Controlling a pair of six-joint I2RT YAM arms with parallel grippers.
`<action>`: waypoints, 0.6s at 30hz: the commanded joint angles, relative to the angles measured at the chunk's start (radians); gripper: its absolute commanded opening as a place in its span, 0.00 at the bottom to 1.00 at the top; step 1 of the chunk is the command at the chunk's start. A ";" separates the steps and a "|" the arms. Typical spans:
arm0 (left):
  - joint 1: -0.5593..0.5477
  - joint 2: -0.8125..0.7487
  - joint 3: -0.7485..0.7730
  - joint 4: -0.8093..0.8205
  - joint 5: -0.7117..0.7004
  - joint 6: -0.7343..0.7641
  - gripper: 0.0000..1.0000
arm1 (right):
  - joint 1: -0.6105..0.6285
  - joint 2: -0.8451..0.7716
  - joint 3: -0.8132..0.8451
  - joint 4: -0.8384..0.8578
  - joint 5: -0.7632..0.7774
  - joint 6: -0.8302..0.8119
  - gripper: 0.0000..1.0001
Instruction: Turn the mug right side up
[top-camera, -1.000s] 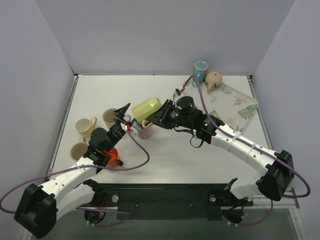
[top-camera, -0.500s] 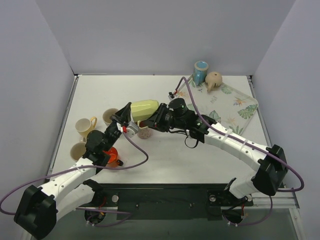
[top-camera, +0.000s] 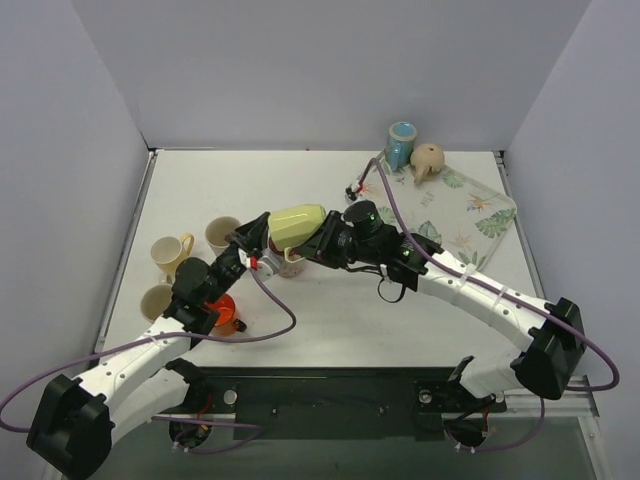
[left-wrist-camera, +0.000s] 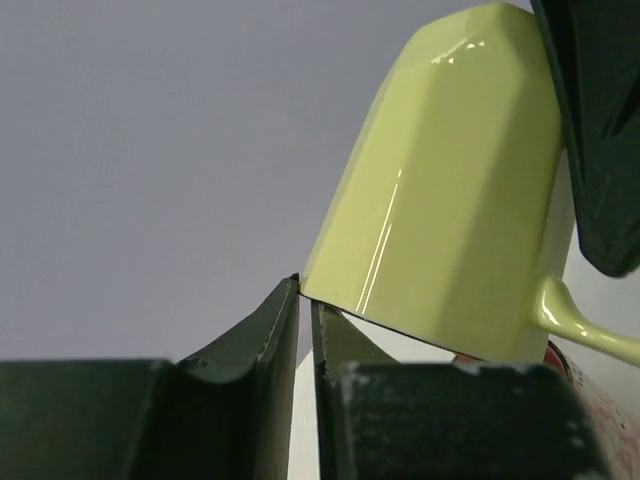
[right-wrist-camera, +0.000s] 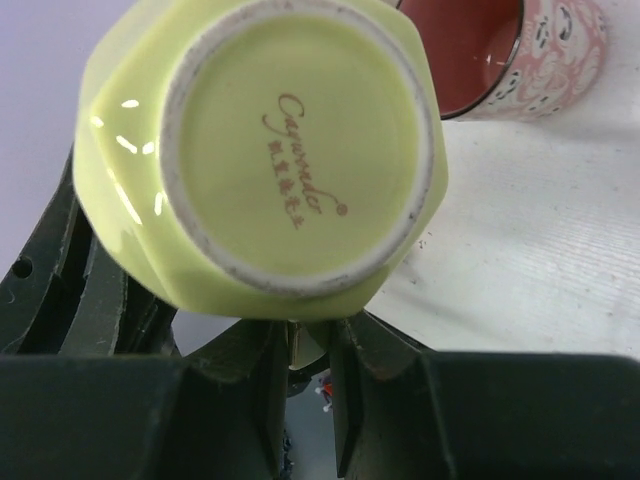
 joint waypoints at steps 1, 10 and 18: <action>-0.042 -0.013 0.057 -0.174 0.235 -0.015 0.23 | 0.022 -0.099 0.004 0.190 0.026 -0.014 0.00; -0.040 -0.014 0.099 -0.338 0.266 0.018 0.32 | 0.009 -0.200 -0.065 0.191 0.135 -0.020 0.00; -0.040 -0.001 0.109 -0.303 0.303 -0.004 0.68 | 0.006 -0.212 -0.077 0.201 0.146 -0.005 0.00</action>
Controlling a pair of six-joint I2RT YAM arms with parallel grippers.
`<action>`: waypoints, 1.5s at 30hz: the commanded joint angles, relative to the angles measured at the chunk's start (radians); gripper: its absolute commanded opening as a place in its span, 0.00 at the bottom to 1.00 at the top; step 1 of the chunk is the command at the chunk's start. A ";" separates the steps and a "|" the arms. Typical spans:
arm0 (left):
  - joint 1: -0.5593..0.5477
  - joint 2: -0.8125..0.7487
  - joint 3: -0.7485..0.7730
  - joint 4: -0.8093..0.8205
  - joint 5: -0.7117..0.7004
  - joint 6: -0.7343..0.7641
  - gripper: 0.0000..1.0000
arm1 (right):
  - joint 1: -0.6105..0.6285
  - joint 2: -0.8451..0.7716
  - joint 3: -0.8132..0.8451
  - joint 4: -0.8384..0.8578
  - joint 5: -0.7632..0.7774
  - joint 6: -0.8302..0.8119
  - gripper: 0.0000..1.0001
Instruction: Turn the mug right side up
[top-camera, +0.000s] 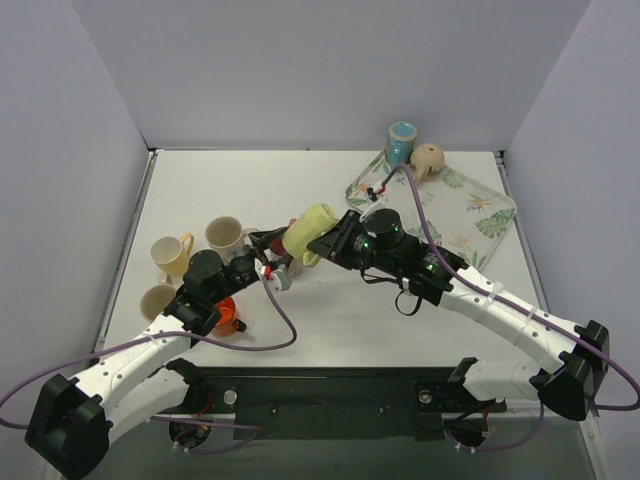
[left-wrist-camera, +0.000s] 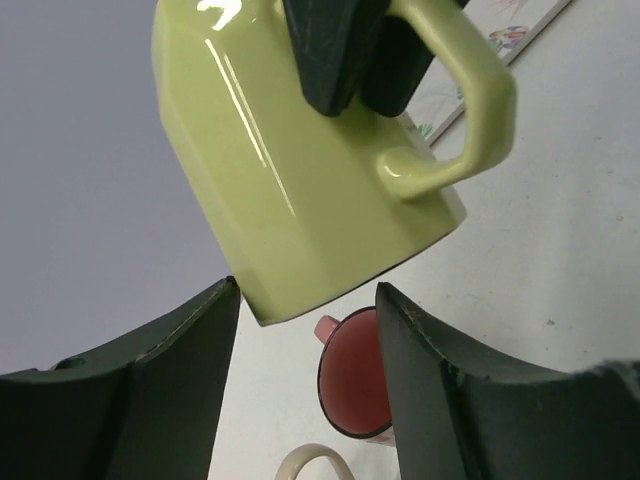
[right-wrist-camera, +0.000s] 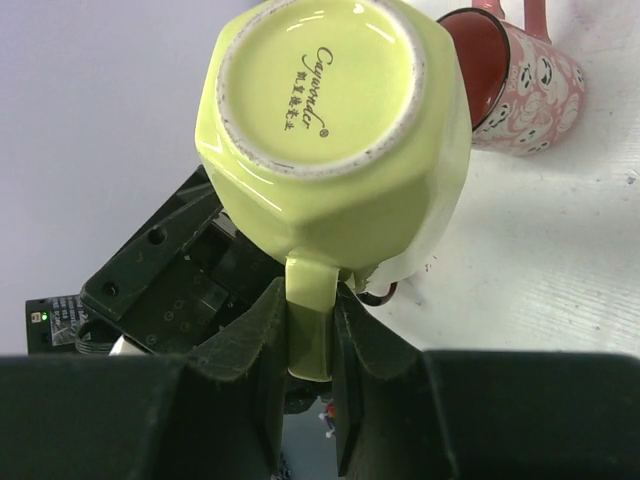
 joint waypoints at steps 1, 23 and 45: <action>-0.007 0.003 0.058 0.022 0.104 -0.069 0.69 | 0.000 -0.038 0.018 0.189 0.033 0.009 0.00; -0.141 0.169 -0.169 0.935 -0.299 -0.033 0.77 | 0.067 -0.023 -0.069 0.450 0.160 0.247 0.00; -0.196 0.059 -0.117 0.802 -0.499 -0.077 0.00 | 0.164 -0.085 -0.108 0.373 0.347 0.209 0.00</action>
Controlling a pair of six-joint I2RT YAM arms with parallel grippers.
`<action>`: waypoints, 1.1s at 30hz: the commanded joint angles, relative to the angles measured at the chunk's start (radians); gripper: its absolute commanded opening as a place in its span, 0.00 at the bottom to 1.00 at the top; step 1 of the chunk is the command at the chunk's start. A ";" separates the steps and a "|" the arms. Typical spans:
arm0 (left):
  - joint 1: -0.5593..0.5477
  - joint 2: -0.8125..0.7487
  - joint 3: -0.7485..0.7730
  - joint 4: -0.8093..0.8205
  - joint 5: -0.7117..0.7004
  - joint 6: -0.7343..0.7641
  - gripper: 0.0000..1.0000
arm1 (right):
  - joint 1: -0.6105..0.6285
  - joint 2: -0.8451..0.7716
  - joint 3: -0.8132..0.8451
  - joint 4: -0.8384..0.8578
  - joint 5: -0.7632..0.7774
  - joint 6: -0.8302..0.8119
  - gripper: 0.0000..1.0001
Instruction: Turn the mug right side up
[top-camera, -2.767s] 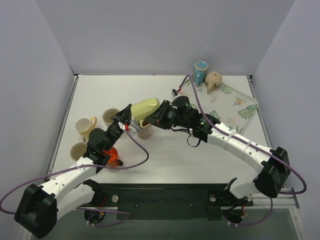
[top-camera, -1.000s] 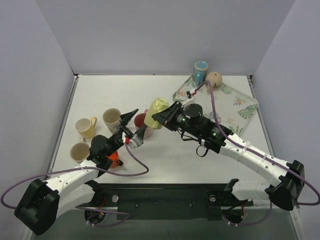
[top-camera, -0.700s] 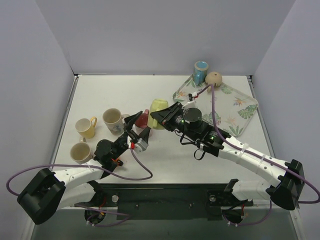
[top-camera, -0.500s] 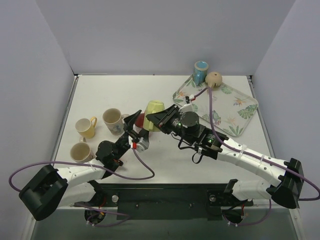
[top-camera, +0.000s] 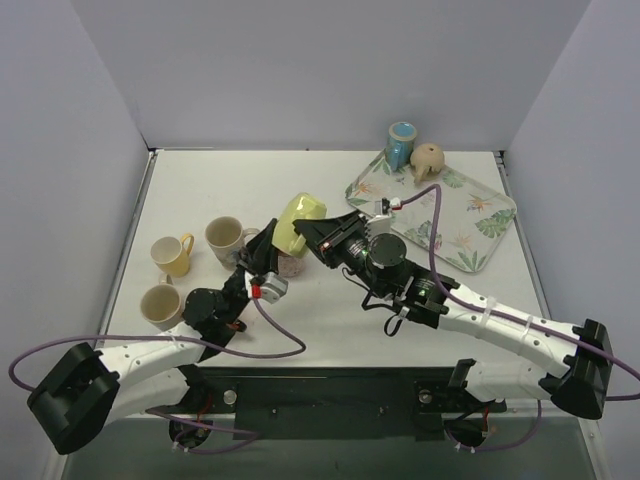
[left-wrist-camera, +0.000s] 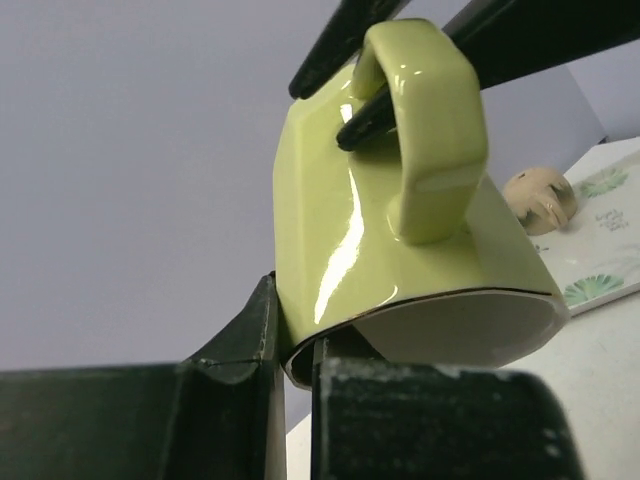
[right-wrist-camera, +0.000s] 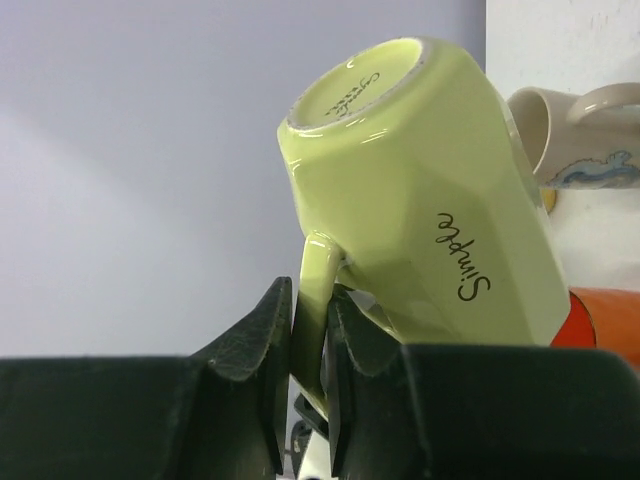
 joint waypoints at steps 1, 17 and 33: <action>0.002 -0.116 0.072 -0.062 -0.048 -0.092 0.00 | -0.007 -0.064 0.046 -0.201 0.012 -0.225 0.09; 0.014 -0.078 0.923 -2.168 0.191 -0.281 0.00 | -0.093 -0.219 0.295 -0.876 0.233 -0.771 0.67; 0.138 0.468 1.025 -2.572 0.153 -0.175 0.00 | -0.484 -0.132 0.295 -0.926 0.157 -0.957 0.75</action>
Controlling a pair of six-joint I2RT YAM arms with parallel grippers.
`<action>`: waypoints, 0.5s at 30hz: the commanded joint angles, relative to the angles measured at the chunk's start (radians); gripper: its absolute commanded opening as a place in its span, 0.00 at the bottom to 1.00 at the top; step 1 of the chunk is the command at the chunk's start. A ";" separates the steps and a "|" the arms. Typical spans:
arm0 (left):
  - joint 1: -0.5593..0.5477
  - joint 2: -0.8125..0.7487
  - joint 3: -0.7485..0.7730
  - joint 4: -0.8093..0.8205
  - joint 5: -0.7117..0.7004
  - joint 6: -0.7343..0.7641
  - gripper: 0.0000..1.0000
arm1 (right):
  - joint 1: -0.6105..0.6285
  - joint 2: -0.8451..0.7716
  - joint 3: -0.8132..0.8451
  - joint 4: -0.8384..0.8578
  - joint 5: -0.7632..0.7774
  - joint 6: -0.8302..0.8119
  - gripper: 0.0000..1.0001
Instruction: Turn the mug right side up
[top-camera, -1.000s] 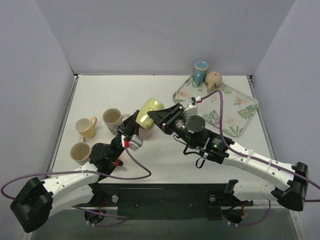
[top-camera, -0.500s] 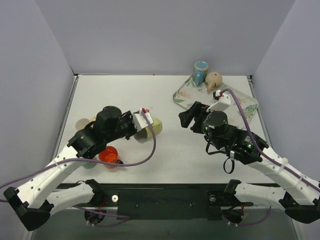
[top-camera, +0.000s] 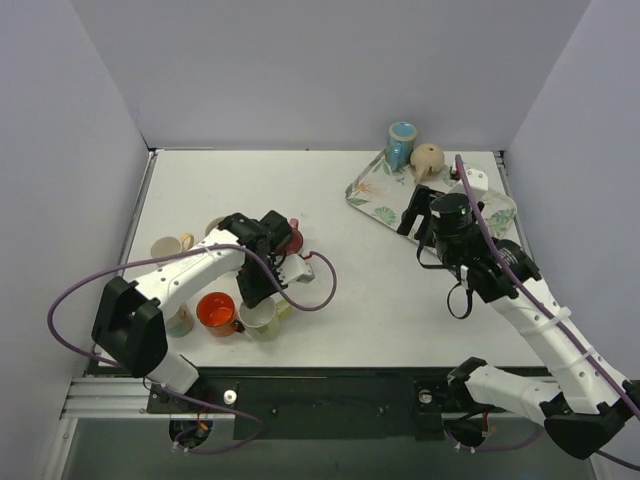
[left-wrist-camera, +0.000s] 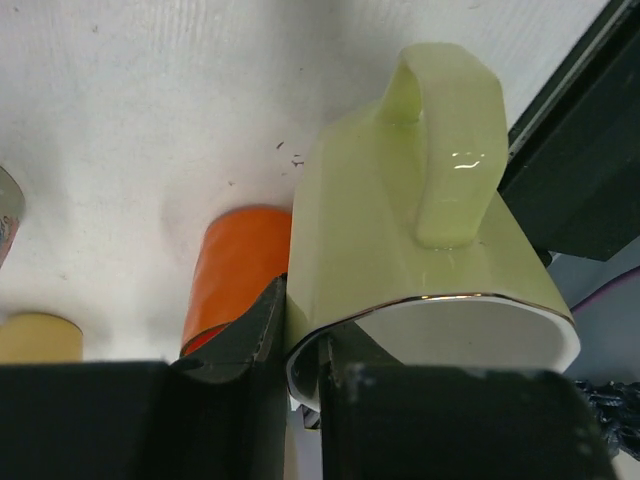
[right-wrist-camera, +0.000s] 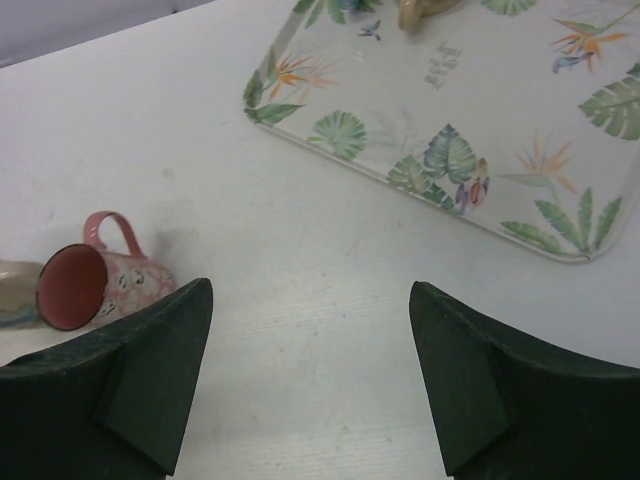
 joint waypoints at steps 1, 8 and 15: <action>0.063 0.069 0.081 -0.026 0.003 0.028 0.00 | -0.110 0.061 0.015 0.021 -0.033 -0.082 0.75; 0.072 0.160 0.054 0.061 0.040 0.016 0.00 | -0.242 0.166 0.004 0.139 -0.071 -0.147 0.74; 0.069 0.180 0.067 0.143 0.040 -0.016 0.00 | -0.381 0.384 -0.001 0.363 -0.114 -0.182 0.73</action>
